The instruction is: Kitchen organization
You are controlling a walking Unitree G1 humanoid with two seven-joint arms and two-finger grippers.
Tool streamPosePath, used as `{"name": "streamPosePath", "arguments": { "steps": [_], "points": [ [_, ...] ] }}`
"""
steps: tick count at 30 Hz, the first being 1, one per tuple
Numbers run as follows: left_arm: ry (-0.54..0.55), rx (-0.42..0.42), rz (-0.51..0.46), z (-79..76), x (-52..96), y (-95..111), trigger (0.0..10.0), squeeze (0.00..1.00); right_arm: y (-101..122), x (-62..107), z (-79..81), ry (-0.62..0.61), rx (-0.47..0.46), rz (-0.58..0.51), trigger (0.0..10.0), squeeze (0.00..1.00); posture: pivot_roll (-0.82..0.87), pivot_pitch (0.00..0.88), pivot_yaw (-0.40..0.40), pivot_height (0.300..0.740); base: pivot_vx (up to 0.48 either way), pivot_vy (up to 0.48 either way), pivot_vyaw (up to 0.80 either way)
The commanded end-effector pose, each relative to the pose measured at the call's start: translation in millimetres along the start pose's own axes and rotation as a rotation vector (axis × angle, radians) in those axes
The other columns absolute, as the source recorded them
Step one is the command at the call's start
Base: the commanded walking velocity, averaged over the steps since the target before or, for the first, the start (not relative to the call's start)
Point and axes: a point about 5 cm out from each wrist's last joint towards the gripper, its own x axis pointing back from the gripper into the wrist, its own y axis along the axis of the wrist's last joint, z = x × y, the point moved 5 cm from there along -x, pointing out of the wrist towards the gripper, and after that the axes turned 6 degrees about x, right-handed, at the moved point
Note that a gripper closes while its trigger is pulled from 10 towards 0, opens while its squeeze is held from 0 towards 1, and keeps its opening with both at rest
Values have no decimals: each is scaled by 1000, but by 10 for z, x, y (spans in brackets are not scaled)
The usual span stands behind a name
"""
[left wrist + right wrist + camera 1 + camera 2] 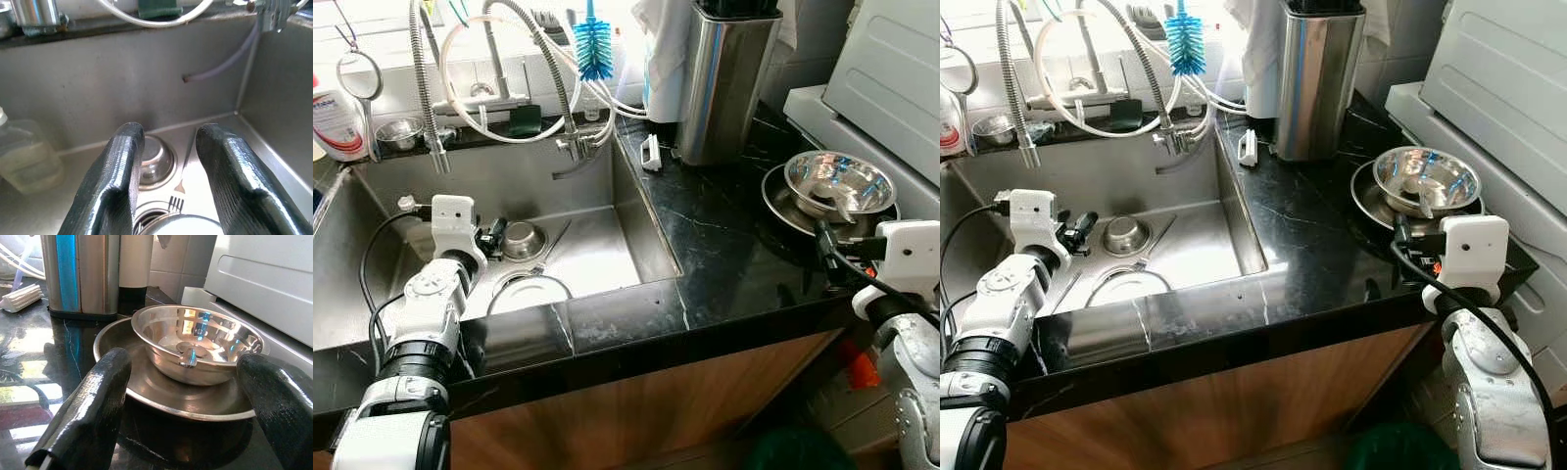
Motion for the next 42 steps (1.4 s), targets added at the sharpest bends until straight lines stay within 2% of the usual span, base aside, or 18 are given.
{"name": "streamPosePath", "arguments": {
  "steps": [1, 4, 5, 6, 7, 42],
  "points": [
    [4, 0, 13, 24, 15, -19, 10000, 0, 4, -38, -26, -9, 15, 3, 10000, 0, 9, 49, 30, 740, 0, 0, 0],
    [5, 0, 11, 24, 18, -14, 10000, 0, -2, -62, -101, -42, 24, 7, 10000, 0, 9, 49, 30, 740, 0, 0, 0],
    [5, 0, 11, 21, 20, -12, 10000, 0, 6, -78, -126, -49, 27, 6, 4667, 0, 11, 48, 30, 740, 0, 0, 0],
    [4, 0, 11, 19, 22, -12, 10000, 0, 11, -88, -141, -53, 30, 5, 4667, 0, 11, 48, 30, 740, 0, 0, 0],
    [4, 1, 10, 15, 26, -12, 10000, 0, 18, -105, -151, -54, 32, 4, 0, 0, 12, 46, 29, 740, 0, 0, 0],
    [-1, 6, 12, -16, 14, 5, 10000, 0, 95, -164, -173, -67, 39, -25, 0, 0, 20, 33, 30, 740, 0, 0, 0]
  ]
}}
